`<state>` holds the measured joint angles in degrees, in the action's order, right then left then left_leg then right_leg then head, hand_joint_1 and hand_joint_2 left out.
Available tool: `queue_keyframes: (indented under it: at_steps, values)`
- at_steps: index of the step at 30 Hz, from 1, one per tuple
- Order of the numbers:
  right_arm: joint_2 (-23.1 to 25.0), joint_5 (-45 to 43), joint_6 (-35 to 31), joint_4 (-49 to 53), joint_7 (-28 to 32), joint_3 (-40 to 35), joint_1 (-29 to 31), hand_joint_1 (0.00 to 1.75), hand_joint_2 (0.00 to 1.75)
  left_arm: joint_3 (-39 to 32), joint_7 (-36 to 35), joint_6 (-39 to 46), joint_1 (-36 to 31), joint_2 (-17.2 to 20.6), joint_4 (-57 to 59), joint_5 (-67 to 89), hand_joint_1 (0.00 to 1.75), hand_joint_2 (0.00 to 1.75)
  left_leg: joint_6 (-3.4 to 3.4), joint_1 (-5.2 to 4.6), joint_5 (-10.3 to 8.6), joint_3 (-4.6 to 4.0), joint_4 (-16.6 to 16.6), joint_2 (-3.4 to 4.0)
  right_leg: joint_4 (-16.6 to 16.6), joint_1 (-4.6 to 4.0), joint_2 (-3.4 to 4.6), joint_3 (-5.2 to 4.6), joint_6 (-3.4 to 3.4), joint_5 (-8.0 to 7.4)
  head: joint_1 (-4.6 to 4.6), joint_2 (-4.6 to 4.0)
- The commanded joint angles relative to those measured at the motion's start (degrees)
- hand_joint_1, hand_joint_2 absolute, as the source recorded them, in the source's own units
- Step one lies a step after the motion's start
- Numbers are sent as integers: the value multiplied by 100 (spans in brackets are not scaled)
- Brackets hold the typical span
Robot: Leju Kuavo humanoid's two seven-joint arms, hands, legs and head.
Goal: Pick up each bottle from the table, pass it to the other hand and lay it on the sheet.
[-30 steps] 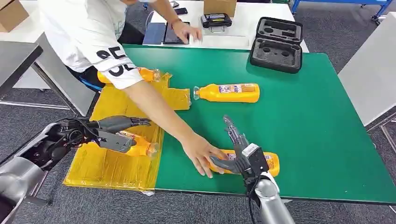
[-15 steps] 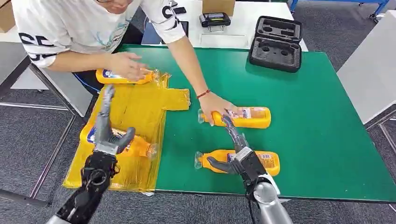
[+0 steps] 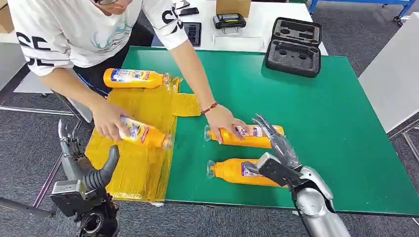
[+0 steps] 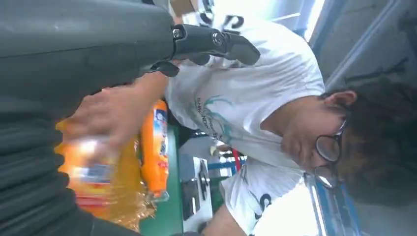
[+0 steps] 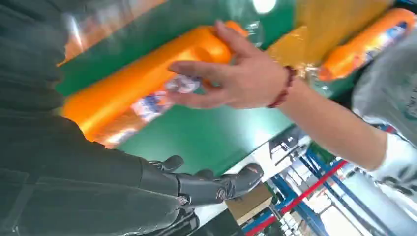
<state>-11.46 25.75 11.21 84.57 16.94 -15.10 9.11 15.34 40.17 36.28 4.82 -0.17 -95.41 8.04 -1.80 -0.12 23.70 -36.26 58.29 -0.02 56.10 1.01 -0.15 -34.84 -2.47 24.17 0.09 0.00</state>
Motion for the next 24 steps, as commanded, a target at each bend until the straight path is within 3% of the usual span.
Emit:
queue_keyframes:
  at_steps: [1,3,4,8,12,20,24]
  values:
    - [-889,-125,126,211,-128,-243,46,0,175,-220,-17,-34,173,-58,-82,-52,0,175,7,4,11,18,0,-2,-3,-4,-1,21,8,10,4,0]
    - [-1015,-147,140,393,-400,-291,-105,0,175,-223,-17,-41,240,-83,-25,-10,0,175,9,4,13,24,-3,1,-3,-5,5,24,10,10,-2,0]
    - [-1385,-464,316,881,-635,-148,-569,0,175,-299,-17,-124,228,-111,37,-1,0,175,12,5,18,35,-2,1,-1,-6,4,35,13,16,0,0]
    - [-1856,-898,546,1420,-767,116,-1222,0,175,-379,-17,-205,265,-166,60,3,0,175,7,6,12,29,-3,-47,-5,-7,-49,38,9,25,0,0]
    - [-2121,-1203,891,1630,-845,140,-1560,0,175,-415,-17,-221,250,-231,131,40,0,175,4,1,14,18,-3,-36,-3,-1,-34,29,-9,28,-2,0]
    - [-2051,-1247,1221,930,-1009,-250,-868,0,175,-406,-17,-301,178,-293,227,98,0,175,3,4,19,28,-5,-5,-9,-5,-3,30,-4,17,-2,0]
    - [-2051,-1247,1221,930,-1009,-250,-868,0,175,-406,-17,-301,178,-293,227,98,0,175,1,5,16,32,-7,-10,-12,-7,-9,36,-5,17,0,0]
